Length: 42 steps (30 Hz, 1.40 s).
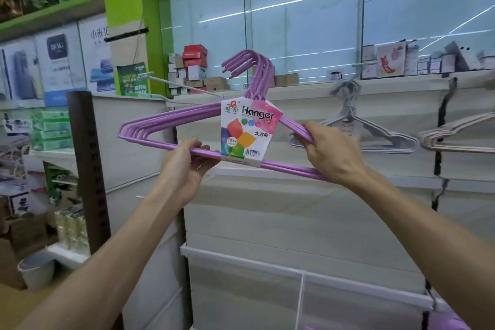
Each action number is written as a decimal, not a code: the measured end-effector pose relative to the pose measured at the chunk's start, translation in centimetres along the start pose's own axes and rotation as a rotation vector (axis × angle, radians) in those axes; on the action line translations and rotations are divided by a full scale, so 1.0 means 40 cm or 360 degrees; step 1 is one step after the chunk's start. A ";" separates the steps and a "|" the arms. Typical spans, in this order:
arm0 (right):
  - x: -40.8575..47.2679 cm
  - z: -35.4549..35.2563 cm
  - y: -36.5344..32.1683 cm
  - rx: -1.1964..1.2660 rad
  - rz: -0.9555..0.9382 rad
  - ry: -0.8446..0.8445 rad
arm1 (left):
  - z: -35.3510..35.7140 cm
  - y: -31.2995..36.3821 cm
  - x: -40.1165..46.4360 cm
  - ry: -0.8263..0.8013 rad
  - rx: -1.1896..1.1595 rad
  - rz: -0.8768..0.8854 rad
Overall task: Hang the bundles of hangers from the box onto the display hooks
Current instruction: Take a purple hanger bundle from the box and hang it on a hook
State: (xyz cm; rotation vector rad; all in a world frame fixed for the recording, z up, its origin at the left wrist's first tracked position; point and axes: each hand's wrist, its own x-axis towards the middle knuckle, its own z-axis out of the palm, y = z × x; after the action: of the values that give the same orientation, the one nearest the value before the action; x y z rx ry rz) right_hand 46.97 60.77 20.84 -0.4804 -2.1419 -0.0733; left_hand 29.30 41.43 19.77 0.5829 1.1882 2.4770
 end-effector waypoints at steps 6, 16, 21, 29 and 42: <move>0.093 0.115 -0.064 -0.0043 0.0012 -0.0040 | -0.082 0.022 0.148 -0.0001 0.0003 -0.0063; 0.210 0.207 -0.117 -0.0213 0.0000 -0.0073 | -0.130 0.025 0.306 0.0009 -0.0144 -0.0303; 0.261 0.214 -0.128 -0.0295 0.0013 -0.0073 | -0.112 0.042 0.368 -0.0060 -0.0203 -0.0341; 0.338 0.208 -0.155 -0.0493 -0.0081 -0.0052 | -0.110 0.046 0.444 -0.0102 -0.0272 -0.0476; 0.386 0.288 -0.183 -0.0620 -0.0173 -0.0128 | -0.169 0.014 0.516 -0.0057 -0.0258 -0.0562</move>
State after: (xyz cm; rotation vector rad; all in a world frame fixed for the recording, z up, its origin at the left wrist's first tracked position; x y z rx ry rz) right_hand 27.47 61.45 27.43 -0.5973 -2.2375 -0.5480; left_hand 8.11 46.13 20.86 0.3383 0.9694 2.2242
